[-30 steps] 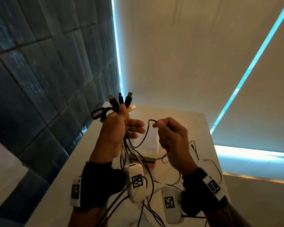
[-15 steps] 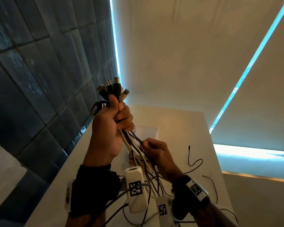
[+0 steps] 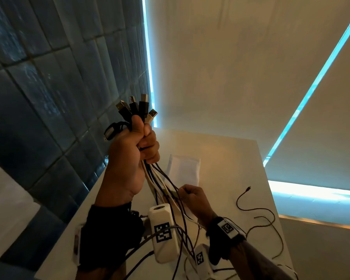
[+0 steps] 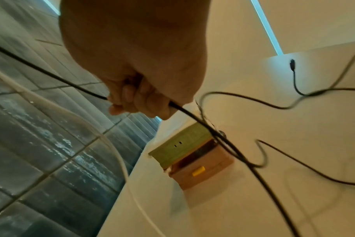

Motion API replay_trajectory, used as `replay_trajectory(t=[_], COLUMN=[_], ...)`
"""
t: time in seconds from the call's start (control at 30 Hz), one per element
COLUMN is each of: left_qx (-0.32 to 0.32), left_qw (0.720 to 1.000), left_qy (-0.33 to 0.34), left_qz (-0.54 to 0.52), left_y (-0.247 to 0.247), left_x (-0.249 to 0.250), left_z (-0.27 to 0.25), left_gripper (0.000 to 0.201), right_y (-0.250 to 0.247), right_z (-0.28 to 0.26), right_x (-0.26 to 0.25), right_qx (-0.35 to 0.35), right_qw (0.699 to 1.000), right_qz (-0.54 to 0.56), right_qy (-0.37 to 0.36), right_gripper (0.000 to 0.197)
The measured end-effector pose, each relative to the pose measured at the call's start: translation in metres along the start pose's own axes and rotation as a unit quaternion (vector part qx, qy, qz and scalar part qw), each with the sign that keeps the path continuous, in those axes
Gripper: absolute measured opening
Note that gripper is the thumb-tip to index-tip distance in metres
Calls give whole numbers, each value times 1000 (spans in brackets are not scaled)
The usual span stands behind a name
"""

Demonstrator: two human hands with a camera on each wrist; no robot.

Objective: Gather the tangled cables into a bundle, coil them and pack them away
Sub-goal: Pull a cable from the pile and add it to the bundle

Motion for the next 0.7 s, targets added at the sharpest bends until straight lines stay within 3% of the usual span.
replay_trajectory(t=[0.07, 0.17, 0.27, 0.4, 0.47, 0.6, 0.7], left_qx=[28, 64, 108, 153, 148, 94, 70], left_qw=[999, 996, 989, 975, 981, 991, 992], left_qy=[-28, -56, -65, -54, -52, -42, -33], left_qz=[12, 39, 83, 151, 111, -86, -104], left_y=[-4, -12, -17, -21, -22, -14, -8], left_x=[-3, -9, -20, -25, -24, -13, -9], left_z=[2, 2, 3, 2, 1, -3, -4], left_gripper=[42, 42, 39, 33, 35, 41, 44], right_y=[-9, -19, -18, -1, 7, 16, 25], right_z=[2, -2, -14, -42, -50, -43, -32], right_x=[-8, -55, -117, -164, -169, -145, -117], right_qx=[47, 59, -6, -114, -150, -163, -149], right_qw=[999, 993, 975, 949, 943, 955, 966], right_qz=[-13, 101, 200, 235, 228, 191, 172], right_qy=[13, -16, -96, -174, -189, -155, -121], right_gripper=[25, 18, 18, 20, 23, 23, 21])
Point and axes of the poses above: each hand's wrist, its own z-axis towards the middle knuckle, its own y-axis out of the palm, x = y × z, the point moved 6 cm from there along z, towards the middle knuckle, and after that the axes turned 1 degree about y, right-handed, at the moved point
